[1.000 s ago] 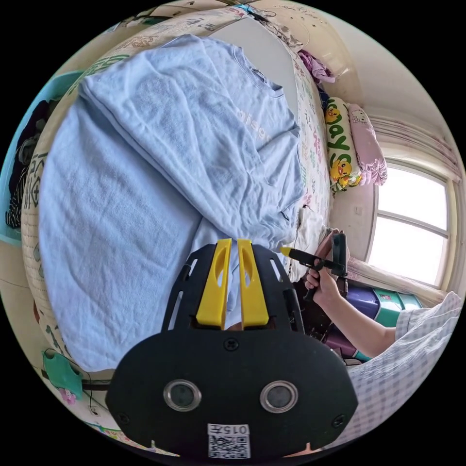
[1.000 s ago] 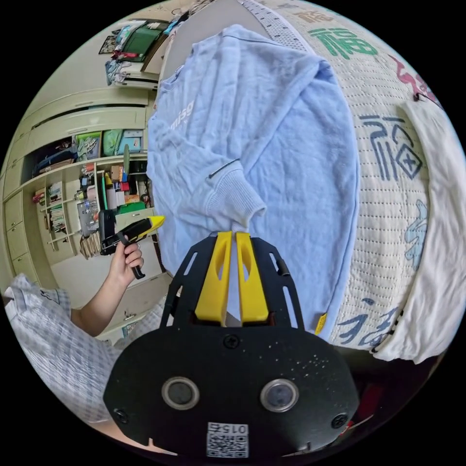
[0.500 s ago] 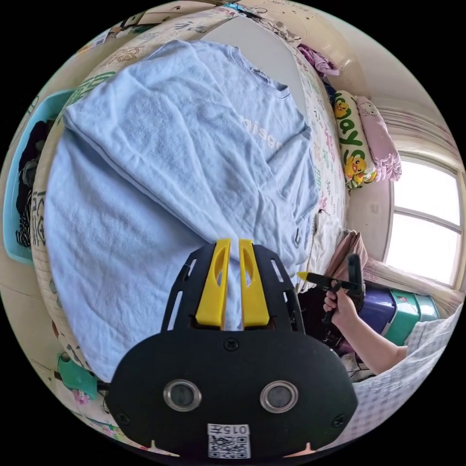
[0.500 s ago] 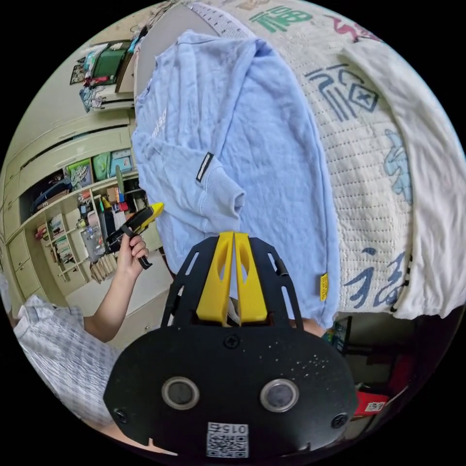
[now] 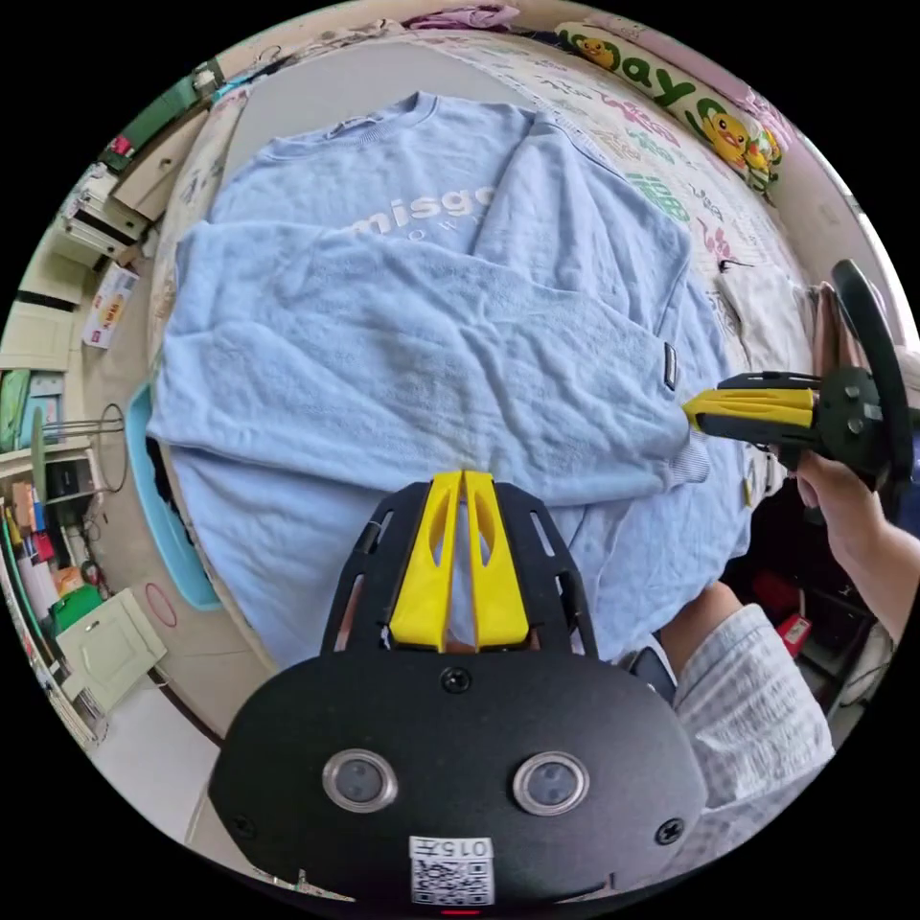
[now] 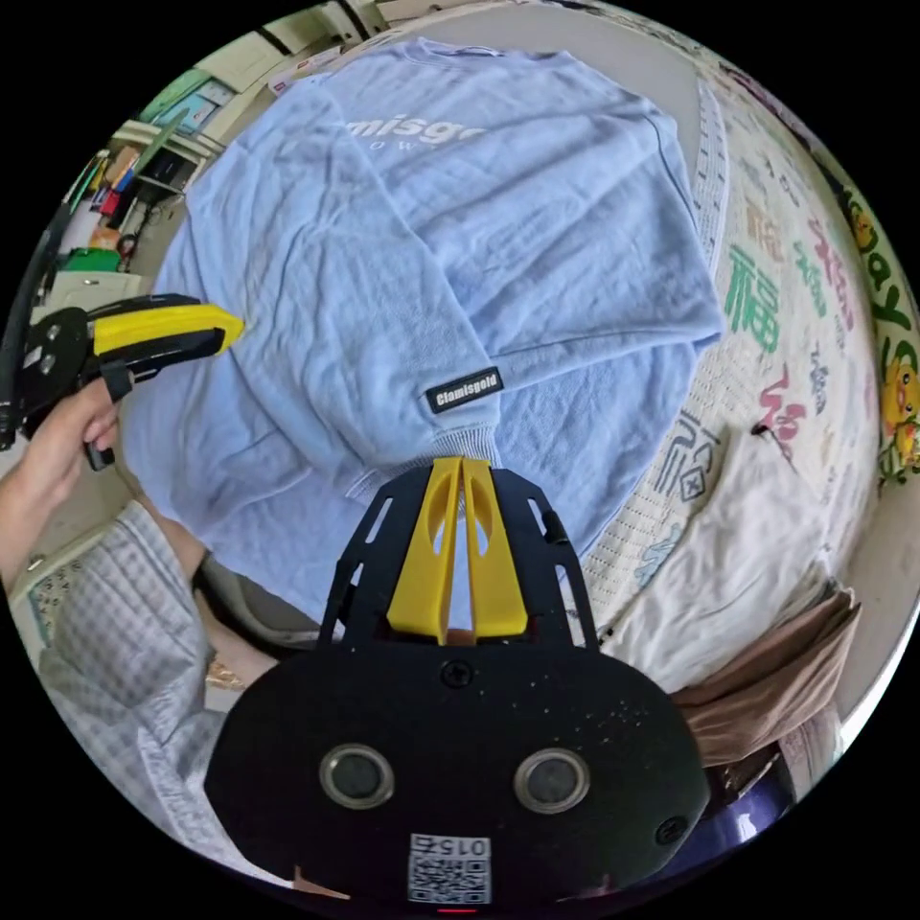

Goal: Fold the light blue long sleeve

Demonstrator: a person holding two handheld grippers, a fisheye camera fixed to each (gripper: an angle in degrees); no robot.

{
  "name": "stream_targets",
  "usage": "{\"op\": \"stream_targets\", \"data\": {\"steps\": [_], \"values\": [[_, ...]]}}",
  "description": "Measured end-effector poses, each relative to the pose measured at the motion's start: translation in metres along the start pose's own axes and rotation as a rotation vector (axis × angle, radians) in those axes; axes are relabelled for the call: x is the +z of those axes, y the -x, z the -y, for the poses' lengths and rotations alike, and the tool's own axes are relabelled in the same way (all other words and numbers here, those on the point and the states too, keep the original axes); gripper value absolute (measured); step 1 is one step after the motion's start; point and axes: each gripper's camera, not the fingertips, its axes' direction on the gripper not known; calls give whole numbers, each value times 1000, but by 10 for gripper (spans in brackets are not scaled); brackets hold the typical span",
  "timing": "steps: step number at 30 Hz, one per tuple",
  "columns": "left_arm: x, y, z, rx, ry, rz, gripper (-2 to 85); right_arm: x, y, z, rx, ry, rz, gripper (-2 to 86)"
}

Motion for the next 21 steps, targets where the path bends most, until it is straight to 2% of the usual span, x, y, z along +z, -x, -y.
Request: {"op": "stream_targets", "data": {"steps": [3, 6, 7, 8, 10, 11, 14, 17, 18, 21], "values": [[4, -1, -7, -56, -7, -24, -3, 18, 17, -12, 48, -34, -26, 0], [1, 39, 0, -91, 40, -248, -2, 29, 3, 0, 59, 78, 79, 13], [-15, 68, -4, -138, -52, -321, 0, 27, -11, 5, 71, 101, 96, 25], [-37, 100, -7, -173, -167, -309, 2, 16, -31, 8, 97, 63, 81, 46], [-63, 150, -3, -246, -282, -198, 8, -7, -67, 17, 134, -36, 63, 57], [-72, 183, 11, -274, -320, -145, 15, -23, -92, 29, 148, -112, 49, 58], [-69, 249, 77, -266, -321, -148, 52, -46, -148, 91, 169, -238, 43, 62], [-59, 283, 148, -298, -366, -128, 79, -55, -173, 172, 164, -311, 65, 93], [-56, 287, 161, -292, -374, -150, 82, -56, -172, 188, 150, -322, 65, 101], [-17, 306, 223, -266, -268, -366, 106, -45, -162, 254, 83, -306, 75, 122]]}}
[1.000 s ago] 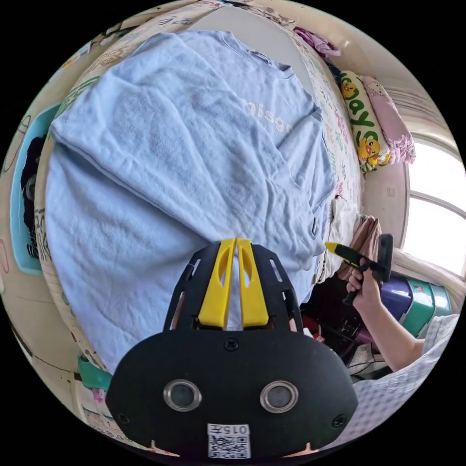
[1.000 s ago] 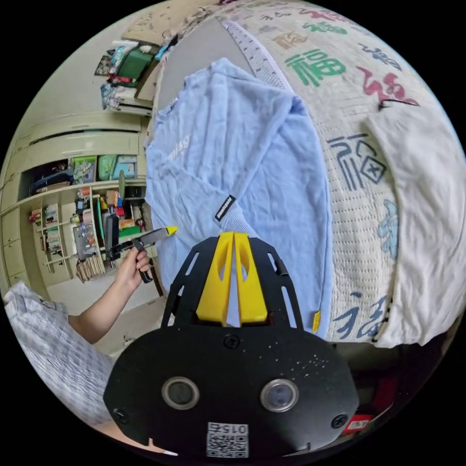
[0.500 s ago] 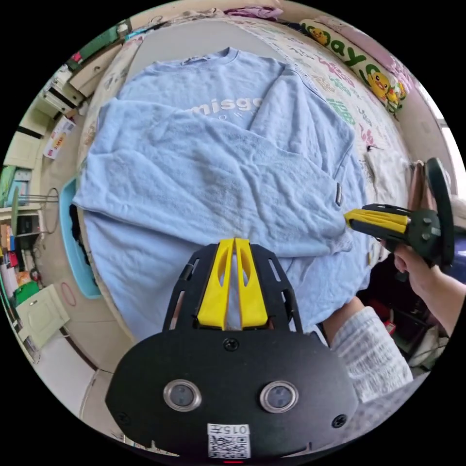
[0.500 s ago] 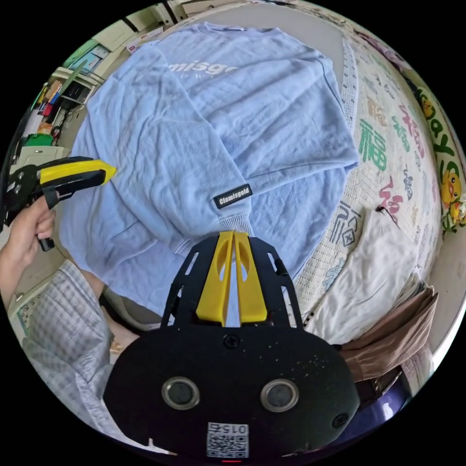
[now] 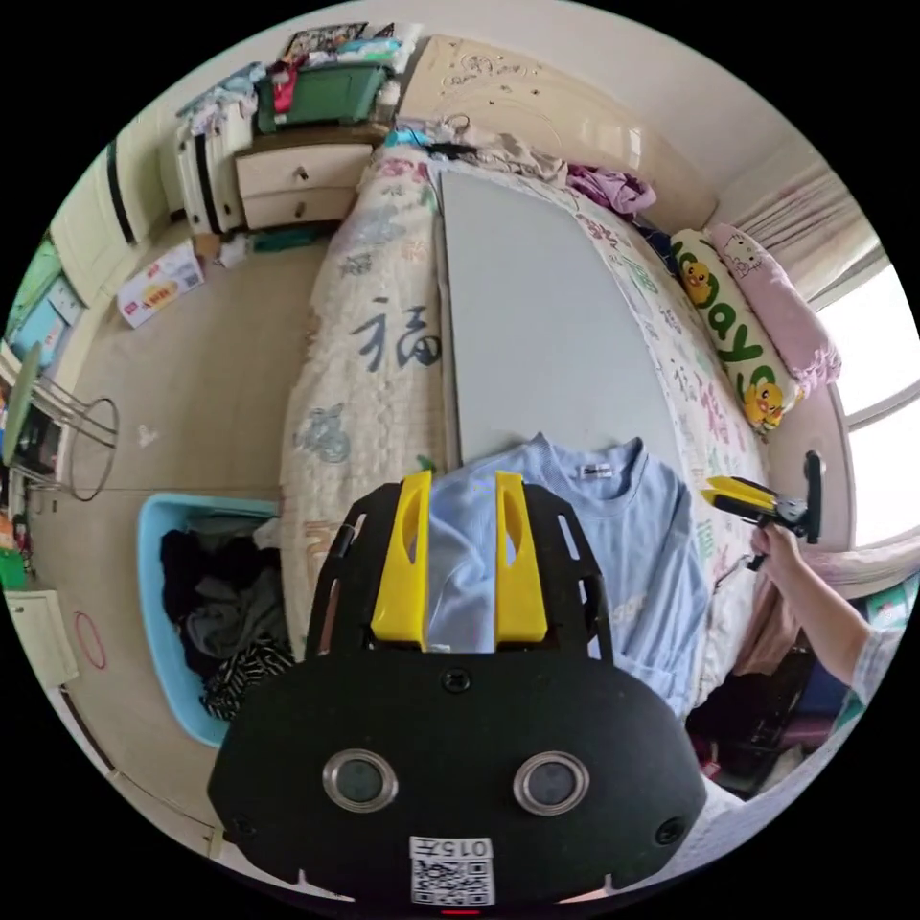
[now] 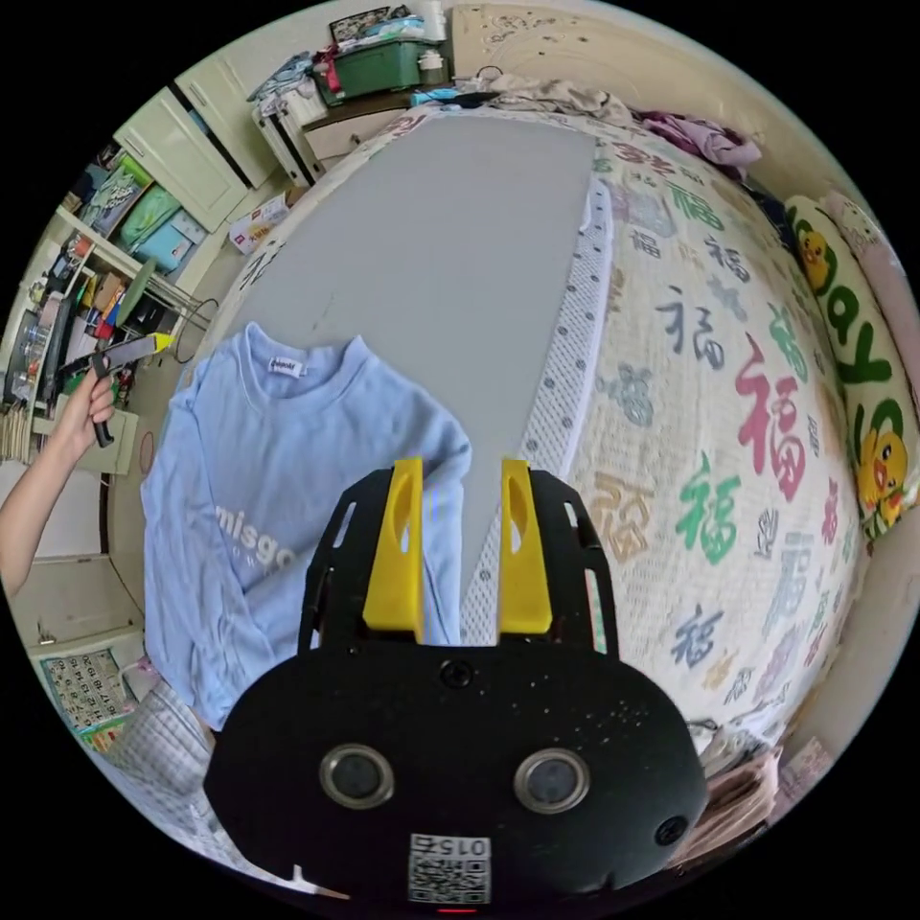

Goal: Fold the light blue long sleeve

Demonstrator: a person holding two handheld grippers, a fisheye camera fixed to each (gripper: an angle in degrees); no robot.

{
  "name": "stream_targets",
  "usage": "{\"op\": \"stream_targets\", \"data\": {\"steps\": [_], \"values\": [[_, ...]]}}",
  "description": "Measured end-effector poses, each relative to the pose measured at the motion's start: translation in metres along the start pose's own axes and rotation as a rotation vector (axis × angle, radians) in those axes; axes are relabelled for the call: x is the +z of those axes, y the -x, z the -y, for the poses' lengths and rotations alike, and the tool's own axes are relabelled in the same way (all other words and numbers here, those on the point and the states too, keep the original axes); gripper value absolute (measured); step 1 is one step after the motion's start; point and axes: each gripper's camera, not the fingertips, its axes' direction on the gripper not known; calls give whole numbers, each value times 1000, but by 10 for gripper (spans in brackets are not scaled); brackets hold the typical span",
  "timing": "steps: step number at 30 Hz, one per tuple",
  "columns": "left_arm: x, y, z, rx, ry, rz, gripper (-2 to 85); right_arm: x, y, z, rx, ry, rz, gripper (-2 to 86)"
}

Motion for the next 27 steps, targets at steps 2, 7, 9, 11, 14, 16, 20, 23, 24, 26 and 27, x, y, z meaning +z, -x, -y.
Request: {"op": "stream_targets", "data": {"steps": [2, 7, 9, 11, 14, 16, 20, 23, 24, 26, 27], "values": [[31, 14, 13, -28, 77, 10, 114, 27, 10, 26, -26, 63, -4, 132], [62, 47, 2, -57, 170, 51, 114, 49, 12, 36, -41, 118, -41, 122], [74, 61, -5, -73, 207, -6, 109, 49, 11, 34, -43, 113, -43, 111], [78, 71, -9, -99, 213, -9, 75, 47, 15, 32, -90, 118, -43, 85], [79, 66, -14, -75, 200, 18, 23, 42, 22, 34, -124, 144, -28, 33], [67, 58, -20, -43, 155, 46, 10, 29, 26, 34, -139, 131, -52, 22], [4, 36, -58, 93, -45, -35, 0, -50, 23, 8, -145, -4, 29, 6], [-44, 13, -118, 194, -101, -120, -2, -129, 28, -48, -202, -99, 124, 0], [-51, 8, -134, 211, -101, -134, -2, -144, 30, -62, -212, -107, 140, -1], [-71, -4, -206, 240, -50, -195, -2, -189, 35, -125, -217, -82, 231, -5], [-72, -4, -225, 234, -25, -214, -2, -196, 37, -142, -216, -65, 251, -5]]}}
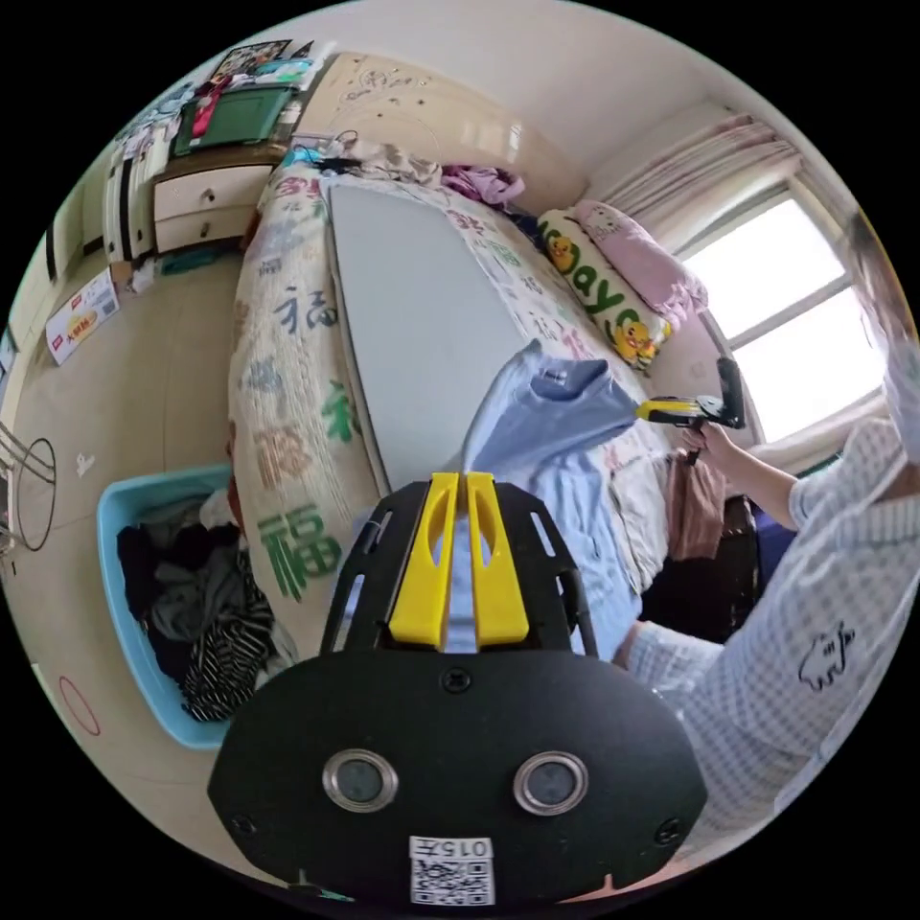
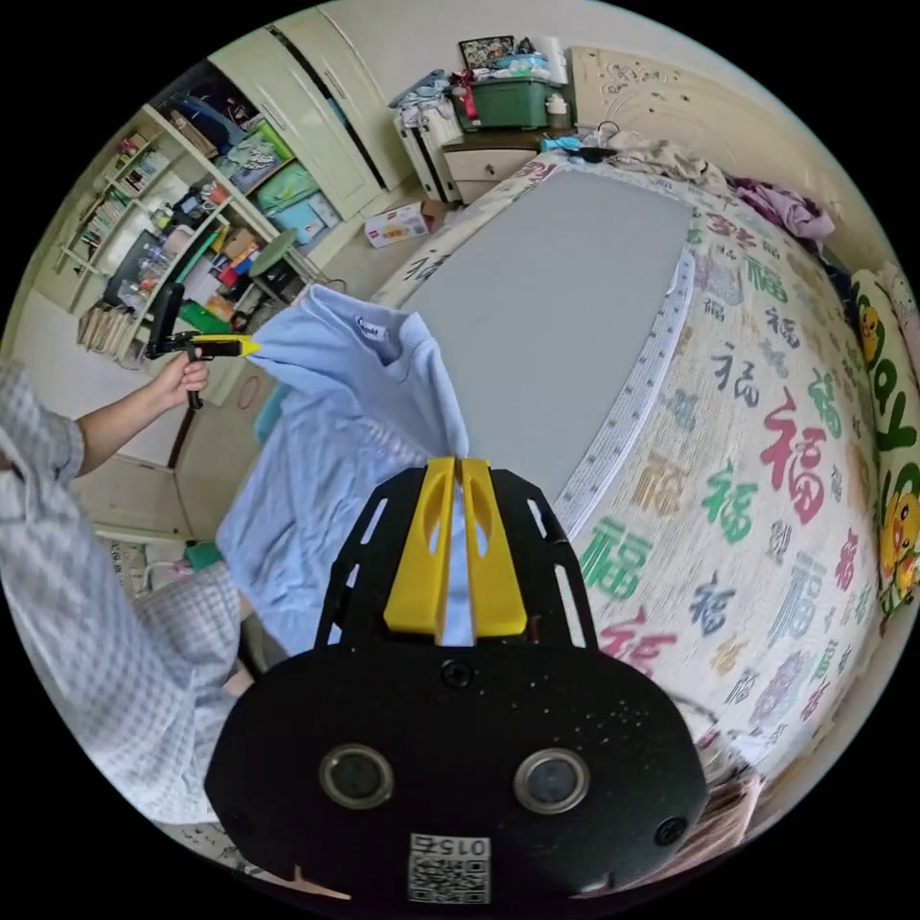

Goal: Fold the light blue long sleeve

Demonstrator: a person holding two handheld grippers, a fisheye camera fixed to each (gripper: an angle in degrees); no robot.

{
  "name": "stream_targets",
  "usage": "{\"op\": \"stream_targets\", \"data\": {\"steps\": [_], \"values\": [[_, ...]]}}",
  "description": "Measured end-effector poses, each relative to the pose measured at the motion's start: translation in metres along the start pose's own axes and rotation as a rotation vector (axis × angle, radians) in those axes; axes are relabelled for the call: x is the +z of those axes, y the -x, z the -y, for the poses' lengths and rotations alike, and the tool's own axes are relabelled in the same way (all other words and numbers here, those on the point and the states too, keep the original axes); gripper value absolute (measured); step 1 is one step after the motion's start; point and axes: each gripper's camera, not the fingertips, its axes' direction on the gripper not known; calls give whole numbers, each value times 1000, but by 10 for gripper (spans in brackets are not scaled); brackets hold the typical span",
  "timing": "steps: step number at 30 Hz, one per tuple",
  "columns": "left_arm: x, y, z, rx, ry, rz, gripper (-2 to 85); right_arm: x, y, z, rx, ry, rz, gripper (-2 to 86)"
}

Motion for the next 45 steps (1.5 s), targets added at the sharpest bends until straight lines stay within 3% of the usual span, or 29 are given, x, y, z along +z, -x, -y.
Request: {"op": "stream_targets", "data": {"steps": [3, 7, 11, 13, 16, 20, 23, 25, 29, 32, 35, 45], "values": [[9, -10, -99, -152, 106, -63, -1, -10, 37, -82, 32, 123, 47, -6], [53, -9, -214, -361, 288, -59, 1, 48, 68, -180, 153, 378, 147, -4], [116, -18, -252, -303, 615, 117, 12, 114, 75, -226, 242, 562, 52, 12], [116, -20, -251, -261, 660, 150, 21, 113, 68, -223, 298, 589, 75, 36], [81, -4, -231, -264, 566, 165, 35, 65, 36, -205, 384, 470, 87, 57], [35, 42, -180, -388, 281, 121, 74, -11, -57, -157, 566, 208, 50, 77], [39, 78, -153, -495, 125, 25, 153, -28, -116, -113, 643, 98, 66, 118], [50, 98, -148, -563, 62, -24, 157, -29, -144, -92, 698, 46, 97, 133], [86, 127, -149, -657, 111, -80, 120, -5, -179, -54, 759, 58, 277, 144], [84, 127, -150, -647, 106, -50, 21, -11, -181, -32, 767, 103, 192, 109], [66, 120, -132, -577, 108, -21, 4, -42, -186, -13, 756, 86, 178, 56], [34, 104, -22, -382, 20, 42, 1, -134, -217, 87, 714, -15, 75, 56]]}}
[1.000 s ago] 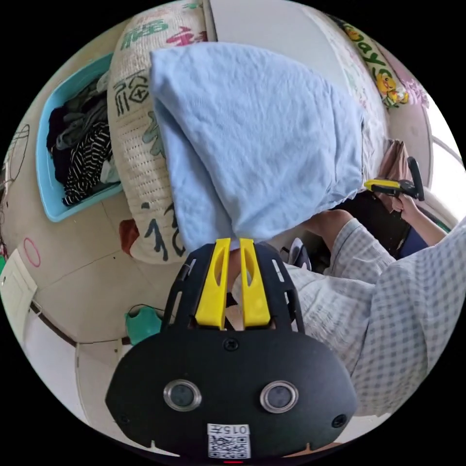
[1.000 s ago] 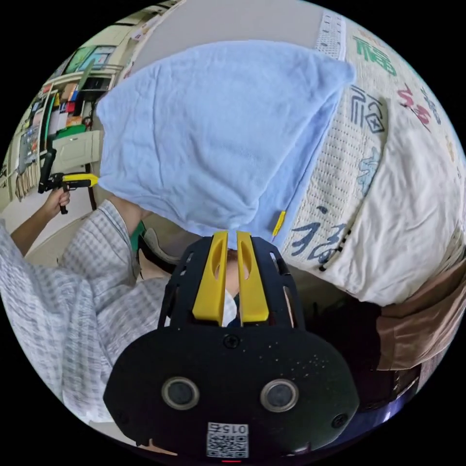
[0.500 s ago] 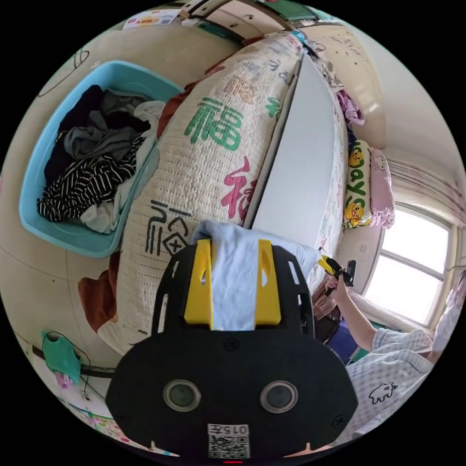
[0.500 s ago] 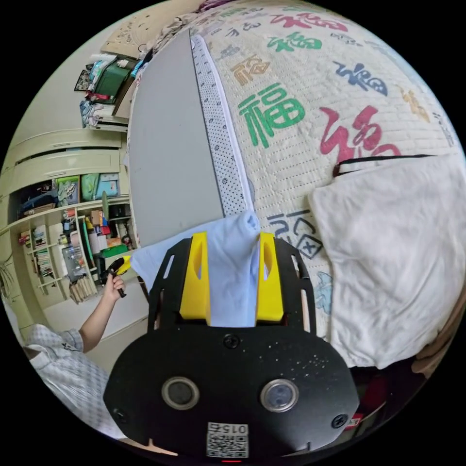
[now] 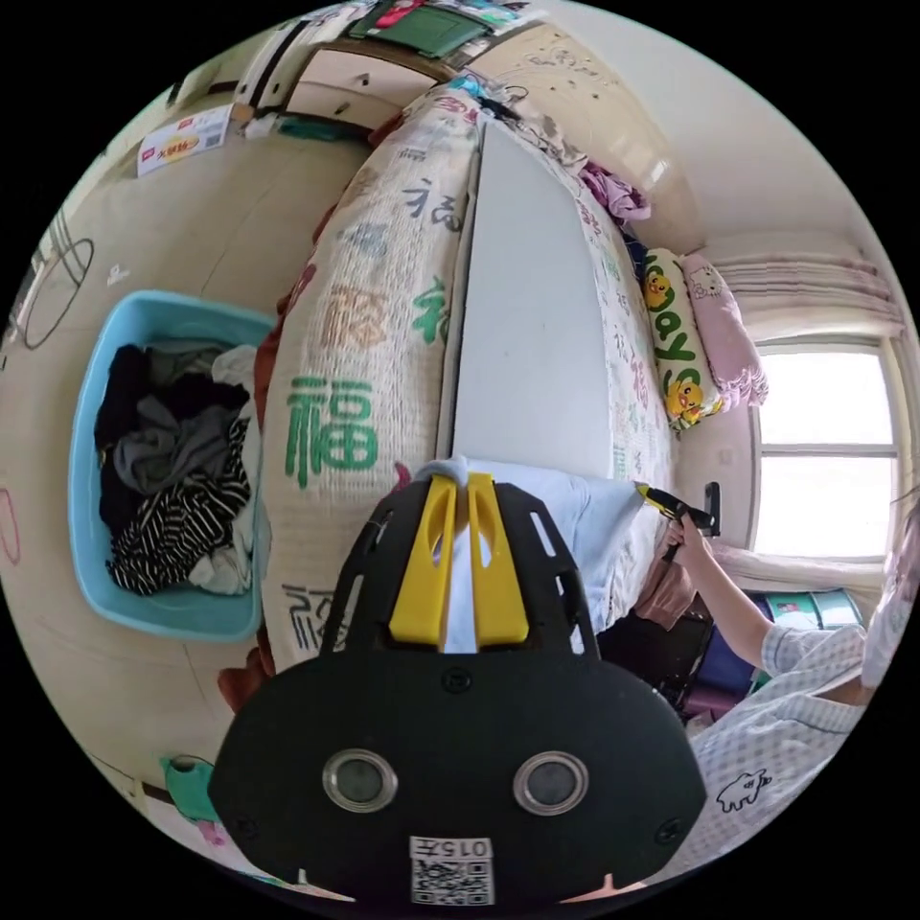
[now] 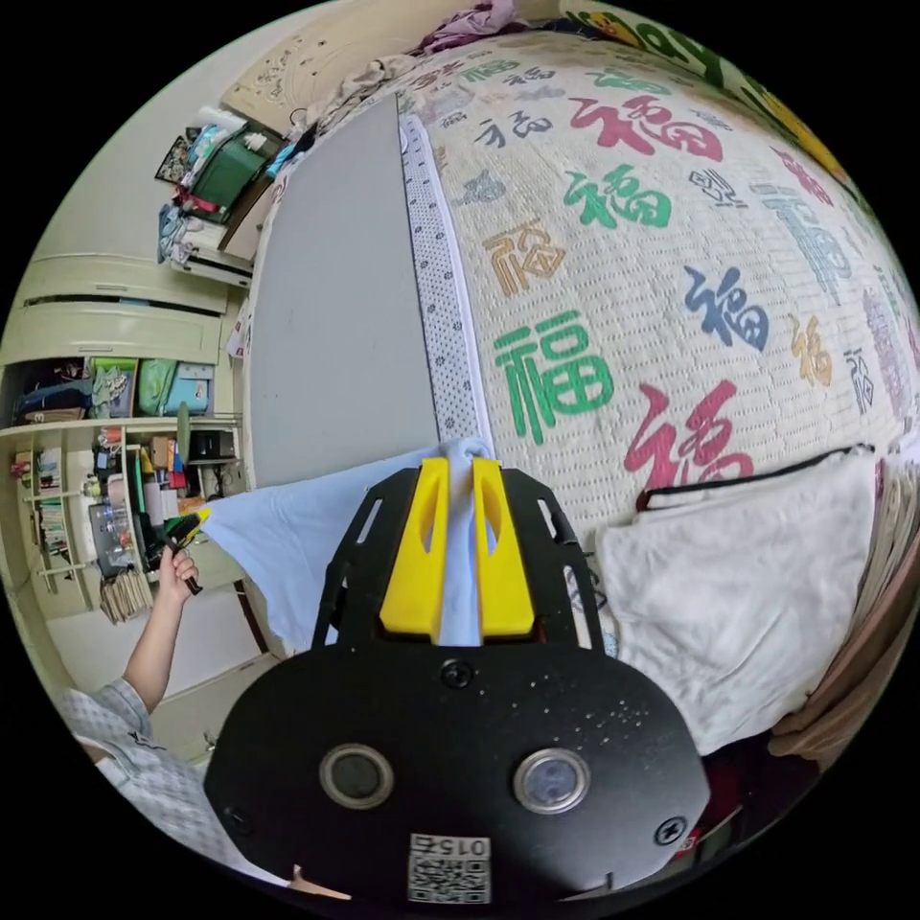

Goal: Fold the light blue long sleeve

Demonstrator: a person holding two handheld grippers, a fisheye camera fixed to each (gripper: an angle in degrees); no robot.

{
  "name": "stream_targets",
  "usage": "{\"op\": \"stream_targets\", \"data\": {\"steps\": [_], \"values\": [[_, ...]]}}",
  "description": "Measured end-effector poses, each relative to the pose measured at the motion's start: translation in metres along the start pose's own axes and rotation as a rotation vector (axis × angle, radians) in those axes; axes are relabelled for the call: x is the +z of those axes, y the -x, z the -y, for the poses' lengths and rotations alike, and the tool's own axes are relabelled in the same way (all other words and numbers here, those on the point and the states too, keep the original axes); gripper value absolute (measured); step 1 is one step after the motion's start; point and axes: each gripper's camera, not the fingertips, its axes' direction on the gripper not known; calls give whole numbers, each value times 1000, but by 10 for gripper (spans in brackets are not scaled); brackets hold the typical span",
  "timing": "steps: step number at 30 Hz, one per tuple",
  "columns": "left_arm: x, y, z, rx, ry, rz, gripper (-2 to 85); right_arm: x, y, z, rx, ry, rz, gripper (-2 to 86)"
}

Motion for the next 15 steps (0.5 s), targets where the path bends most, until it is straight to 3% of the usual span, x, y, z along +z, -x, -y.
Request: {"op": "stream_targets", "data": {"steps": [5, 9, 15], "values": [[4, -11, -21, -22, 42, 115, 35, -28, 25, -25, -40, 43, -90, 65], [8, -18, -85, -51, 122, 77, 61, -32, 46, -108, -111, 160, 23, 72], [33, -16, -180, -238, 193, -9, 77, 12, 68, -218, -5, 382, 244, 84]]}}
